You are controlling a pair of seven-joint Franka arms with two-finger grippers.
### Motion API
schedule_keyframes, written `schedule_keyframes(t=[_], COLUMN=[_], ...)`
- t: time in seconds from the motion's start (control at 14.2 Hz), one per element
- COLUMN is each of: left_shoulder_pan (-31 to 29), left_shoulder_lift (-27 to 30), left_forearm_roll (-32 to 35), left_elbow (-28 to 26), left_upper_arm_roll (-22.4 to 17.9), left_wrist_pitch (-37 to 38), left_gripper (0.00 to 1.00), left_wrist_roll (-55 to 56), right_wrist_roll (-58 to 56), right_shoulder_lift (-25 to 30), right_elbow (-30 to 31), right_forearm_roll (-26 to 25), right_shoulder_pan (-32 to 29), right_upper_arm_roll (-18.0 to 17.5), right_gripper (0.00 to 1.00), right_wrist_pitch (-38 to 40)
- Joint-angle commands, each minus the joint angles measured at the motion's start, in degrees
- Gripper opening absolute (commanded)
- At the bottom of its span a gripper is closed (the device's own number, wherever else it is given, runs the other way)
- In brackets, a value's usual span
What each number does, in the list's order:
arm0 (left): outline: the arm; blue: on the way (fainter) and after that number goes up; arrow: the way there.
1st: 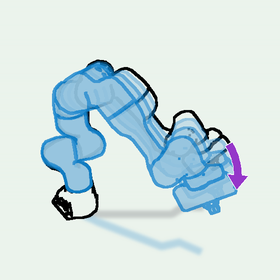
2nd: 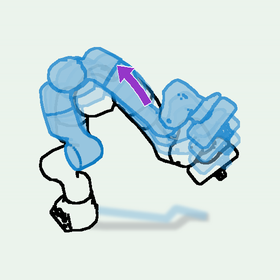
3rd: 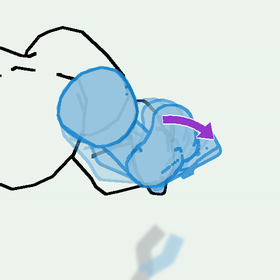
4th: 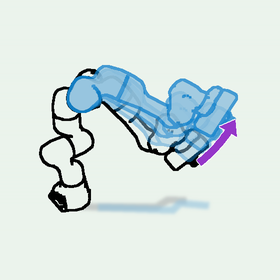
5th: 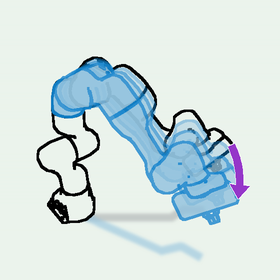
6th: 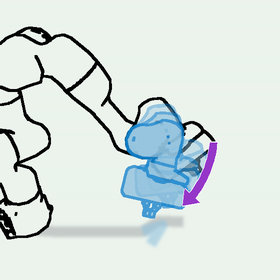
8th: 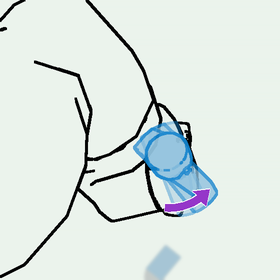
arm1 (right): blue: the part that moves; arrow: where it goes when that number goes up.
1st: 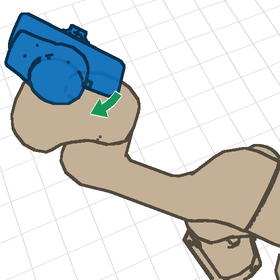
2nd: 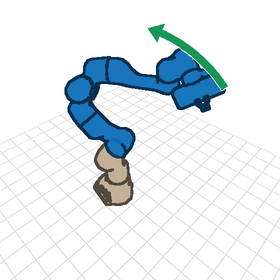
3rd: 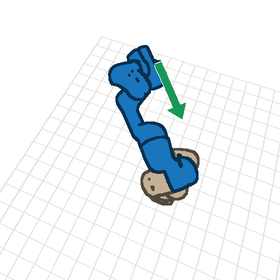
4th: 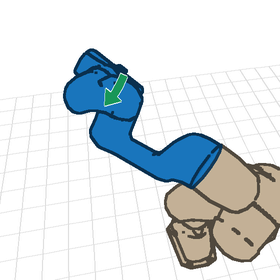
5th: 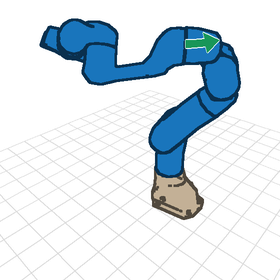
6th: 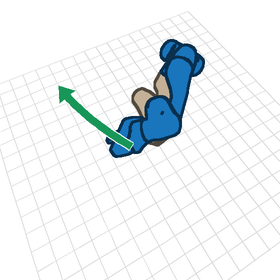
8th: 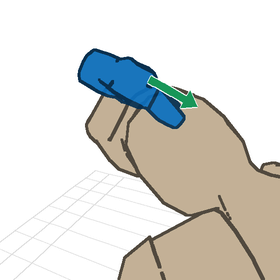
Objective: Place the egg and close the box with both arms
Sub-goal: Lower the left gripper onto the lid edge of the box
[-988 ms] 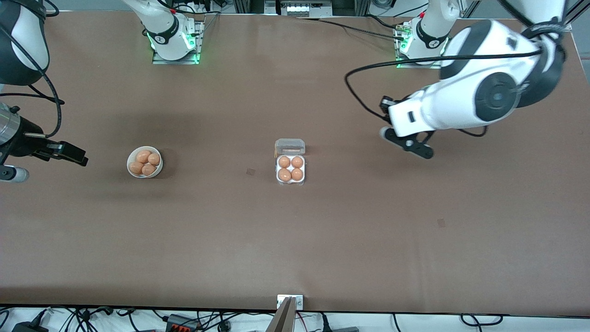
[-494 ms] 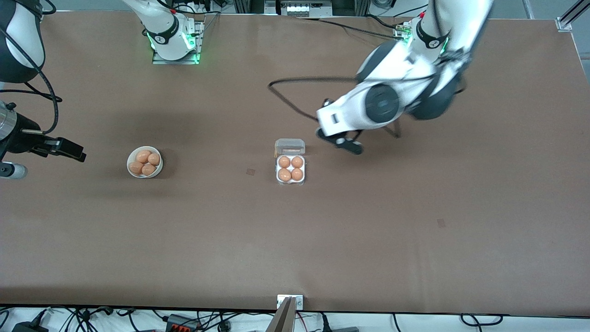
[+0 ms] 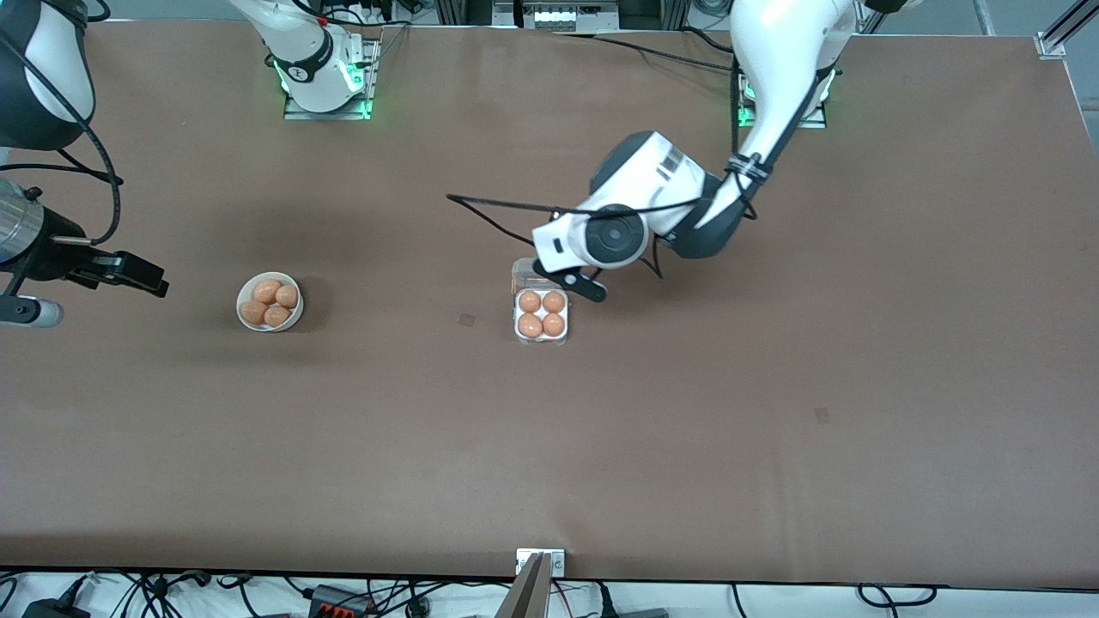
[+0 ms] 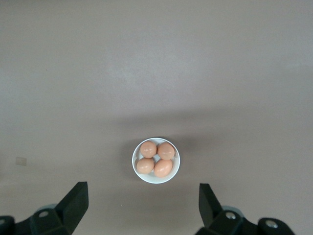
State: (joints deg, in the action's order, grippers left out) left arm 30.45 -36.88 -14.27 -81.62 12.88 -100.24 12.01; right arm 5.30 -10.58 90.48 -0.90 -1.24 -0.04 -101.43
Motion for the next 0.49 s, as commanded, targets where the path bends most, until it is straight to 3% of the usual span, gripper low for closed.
schedule_keyframes(t=[0.0, 0.42], left_shoulder_pan=[1.2, 2.2], left_shoulder_lift=[-3.3, -7.5], left_forearm_roll=[-0.8, -0.8], left_elbow=[4.6, 6.1], left_upper_arm_roll=[-0.6, -0.7], left_wrist_pitch=[0.0, -5.8], left_gripper=[0.01, 0.01], left_wrist_roll=[-0.1, 0.7], right_wrist_roll=[-0.3, 0.1], right_shoulder_lift=[2.3, 1.0], right_elbow=[3.0, 2.1], right_forearm_roll=[-0.6, -0.1], right_shoulder_pan=[-0.4, -0.5], right_upper_arm_roll=[-0.7, -0.8], right_gripper=[1.00, 1.00], right_wrist_pitch=[-1.2, -1.9])
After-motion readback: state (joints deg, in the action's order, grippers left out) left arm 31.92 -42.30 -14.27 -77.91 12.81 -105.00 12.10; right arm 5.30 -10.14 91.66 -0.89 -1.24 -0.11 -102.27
